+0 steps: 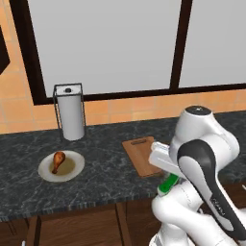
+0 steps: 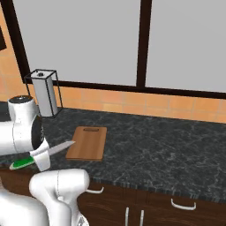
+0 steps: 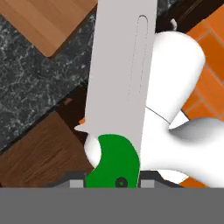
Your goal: Pick up the knife from the drawer and place it on the cutting board. Then place the meat from the plate to the cutting board.
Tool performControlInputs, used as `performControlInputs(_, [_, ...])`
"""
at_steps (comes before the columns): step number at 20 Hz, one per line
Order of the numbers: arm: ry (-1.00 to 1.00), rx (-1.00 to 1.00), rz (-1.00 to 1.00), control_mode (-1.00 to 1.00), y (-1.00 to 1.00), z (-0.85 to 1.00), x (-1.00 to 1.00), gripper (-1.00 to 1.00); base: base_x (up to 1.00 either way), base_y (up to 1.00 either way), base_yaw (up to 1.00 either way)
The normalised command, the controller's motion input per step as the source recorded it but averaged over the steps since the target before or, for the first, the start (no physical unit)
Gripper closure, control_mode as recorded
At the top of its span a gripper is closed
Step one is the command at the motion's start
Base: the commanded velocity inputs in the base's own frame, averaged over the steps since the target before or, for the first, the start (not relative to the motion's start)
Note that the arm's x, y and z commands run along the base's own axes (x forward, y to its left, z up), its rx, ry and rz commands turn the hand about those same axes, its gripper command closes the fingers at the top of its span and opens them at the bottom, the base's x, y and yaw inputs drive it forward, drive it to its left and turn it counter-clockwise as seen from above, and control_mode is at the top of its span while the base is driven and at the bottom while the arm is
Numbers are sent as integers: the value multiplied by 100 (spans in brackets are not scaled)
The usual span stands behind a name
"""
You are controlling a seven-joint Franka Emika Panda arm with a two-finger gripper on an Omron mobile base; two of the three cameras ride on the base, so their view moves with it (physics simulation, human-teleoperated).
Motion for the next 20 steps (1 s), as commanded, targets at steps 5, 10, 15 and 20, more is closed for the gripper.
performControlInputs(5, [7, 0, -14, -100, -95, 6, 94, 100, 0, 0, 0])
performControlInputs(10, [11, 0, -7, -100, -61, -11, 100, 100, 0, 0, 0])
performControlInputs(15, [13, 0, 0, -100, -9, -44, 100, 100, 0, 0, 0])
performControlInputs(20, [10, -5, 0, -100, 47, -95, 100, 100, 0, 0, 0])
